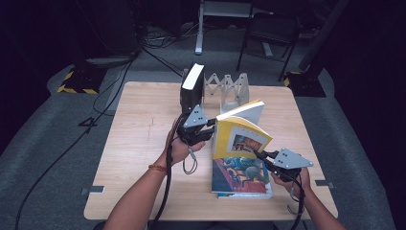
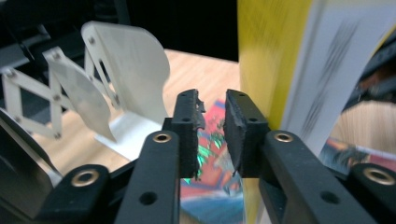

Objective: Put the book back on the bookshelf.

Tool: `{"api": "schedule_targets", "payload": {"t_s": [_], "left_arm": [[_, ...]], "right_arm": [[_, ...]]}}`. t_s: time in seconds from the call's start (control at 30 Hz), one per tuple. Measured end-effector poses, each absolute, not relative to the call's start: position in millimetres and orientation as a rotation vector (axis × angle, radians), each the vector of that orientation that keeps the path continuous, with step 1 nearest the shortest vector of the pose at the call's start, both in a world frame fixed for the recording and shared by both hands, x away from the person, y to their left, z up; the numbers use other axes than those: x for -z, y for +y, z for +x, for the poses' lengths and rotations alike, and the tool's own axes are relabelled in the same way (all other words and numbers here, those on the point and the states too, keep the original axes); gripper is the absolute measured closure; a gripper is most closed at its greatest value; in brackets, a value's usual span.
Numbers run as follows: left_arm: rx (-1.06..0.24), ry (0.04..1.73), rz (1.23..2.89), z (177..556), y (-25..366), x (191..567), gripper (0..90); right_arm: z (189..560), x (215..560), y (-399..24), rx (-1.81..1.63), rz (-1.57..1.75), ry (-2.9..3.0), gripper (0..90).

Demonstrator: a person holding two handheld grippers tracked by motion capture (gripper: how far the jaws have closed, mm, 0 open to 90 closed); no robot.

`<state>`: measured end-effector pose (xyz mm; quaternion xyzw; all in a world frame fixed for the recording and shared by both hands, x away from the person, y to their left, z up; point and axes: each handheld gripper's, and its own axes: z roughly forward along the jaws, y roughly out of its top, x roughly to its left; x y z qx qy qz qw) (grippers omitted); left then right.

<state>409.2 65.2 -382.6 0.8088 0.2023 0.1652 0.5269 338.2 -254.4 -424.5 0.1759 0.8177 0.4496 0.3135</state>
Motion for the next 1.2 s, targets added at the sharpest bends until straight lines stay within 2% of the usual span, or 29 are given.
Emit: {"api": "schedule_targets", "payload": {"t_s": [0.13,0.2,0.37,0.57,0.7,0.8,0.93,1.07,1.2], "left_arm": [[-0.407,0.518,2.025,406,69,411,65.5],[-0.391,0.537,2.045,402,75,425,64.3],[-0.338,0.544,2.113,394,85,451,54.3],[-0.305,0.486,2.155,381,71,462,47.5],[-0.318,0.484,2.149,378,53,464,37.4],[-0.319,0.489,2.108,379,39,461,36.8],[-0.349,0.489,2.061,380,29,453,39.7],[-0.358,0.499,2.029,382,33,447,50.7],[-0.362,0.489,2.036,383,36,444,66.5]], "right_arm": [[337,424,-254,-1.177,0.456,2.16,88.2],[338,424,-254,-1.179,0.459,2.163,88.2],[338,424,-255,-1.187,0.456,2.163,88.2],[338,424,-255,-1.185,0.46,2.166,88.1],[338,424,-255,-1.194,0.461,2.169,87.9],[339,424,-256,-1.202,0.468,2.17,87.8],[339,424,-256,-1.201,0.482,2.165,87.0],[340,424,-257,-1.197,0.509,2.157,83.8],[344,424,-258,-1.19,0.565,2.133,77.6]]}}
